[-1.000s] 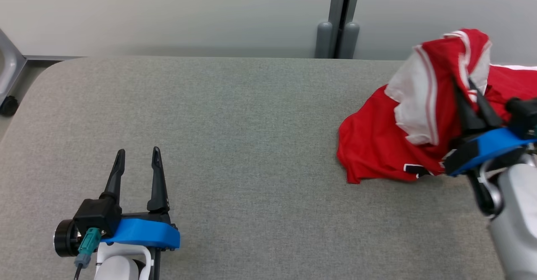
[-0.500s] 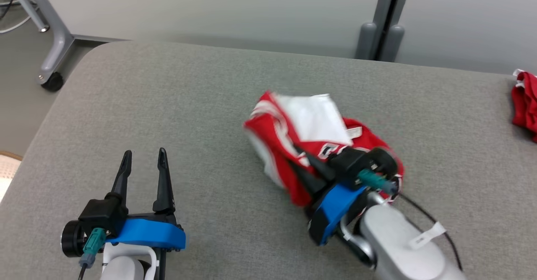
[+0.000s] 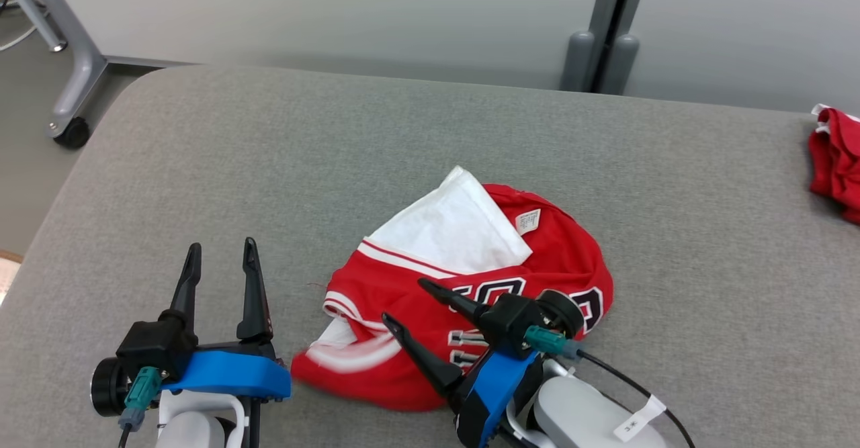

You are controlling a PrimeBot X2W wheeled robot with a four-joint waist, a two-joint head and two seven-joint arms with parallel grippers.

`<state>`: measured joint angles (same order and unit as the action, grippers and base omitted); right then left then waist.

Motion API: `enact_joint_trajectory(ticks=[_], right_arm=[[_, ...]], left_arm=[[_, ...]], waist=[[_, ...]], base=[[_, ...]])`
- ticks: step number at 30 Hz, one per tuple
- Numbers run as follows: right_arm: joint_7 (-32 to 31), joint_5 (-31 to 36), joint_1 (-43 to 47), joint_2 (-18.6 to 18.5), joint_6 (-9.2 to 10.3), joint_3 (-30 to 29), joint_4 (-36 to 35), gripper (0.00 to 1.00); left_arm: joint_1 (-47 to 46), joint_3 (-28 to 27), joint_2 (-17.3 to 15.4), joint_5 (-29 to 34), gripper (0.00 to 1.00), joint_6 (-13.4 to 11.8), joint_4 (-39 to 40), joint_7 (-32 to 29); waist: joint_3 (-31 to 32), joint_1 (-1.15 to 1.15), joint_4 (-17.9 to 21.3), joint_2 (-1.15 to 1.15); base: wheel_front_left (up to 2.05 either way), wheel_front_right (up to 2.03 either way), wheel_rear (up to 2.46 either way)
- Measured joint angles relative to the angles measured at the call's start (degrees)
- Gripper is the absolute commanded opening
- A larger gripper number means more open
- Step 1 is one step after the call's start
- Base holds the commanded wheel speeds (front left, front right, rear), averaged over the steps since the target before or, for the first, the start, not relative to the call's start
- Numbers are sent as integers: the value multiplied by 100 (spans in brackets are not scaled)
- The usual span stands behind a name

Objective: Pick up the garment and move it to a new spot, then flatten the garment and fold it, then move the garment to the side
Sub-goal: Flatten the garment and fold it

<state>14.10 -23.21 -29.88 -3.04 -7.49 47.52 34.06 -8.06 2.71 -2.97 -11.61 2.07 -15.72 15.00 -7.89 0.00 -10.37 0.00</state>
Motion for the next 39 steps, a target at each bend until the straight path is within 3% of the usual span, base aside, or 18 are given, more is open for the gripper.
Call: enact_joint_trajectory(ticks=[6,13,24,30,39], right_arm=[[71,0,32,-159,0,-557,-302,100],[88,387,574,-584,0,-2043,-939,100],[83,1011,1673,-580,0,-4038,-1639,100],[-27,1180,2173,-354,1,-4591,-1985,100],[-193,1308,2546,-98,1,-4752,-2228,100]], left_arm=[[20,-77,0,62,100,-1,49,0],[130,-220,-26,134,100,0,122,0],[264,-297,-55,211,100,-1,199,-1],[263,-294,-77,246,100,5,191,0],[265,-314,-103,254,100,5,160,0]], waist=[[77,0,224,0],[164,0,467,0],[213,0,816,0],[254,0,910,0],[293,0,992,0]], base=[[0,0,0],[0,0,0],[0,0,0],[0,0,0],[0,0,0]])
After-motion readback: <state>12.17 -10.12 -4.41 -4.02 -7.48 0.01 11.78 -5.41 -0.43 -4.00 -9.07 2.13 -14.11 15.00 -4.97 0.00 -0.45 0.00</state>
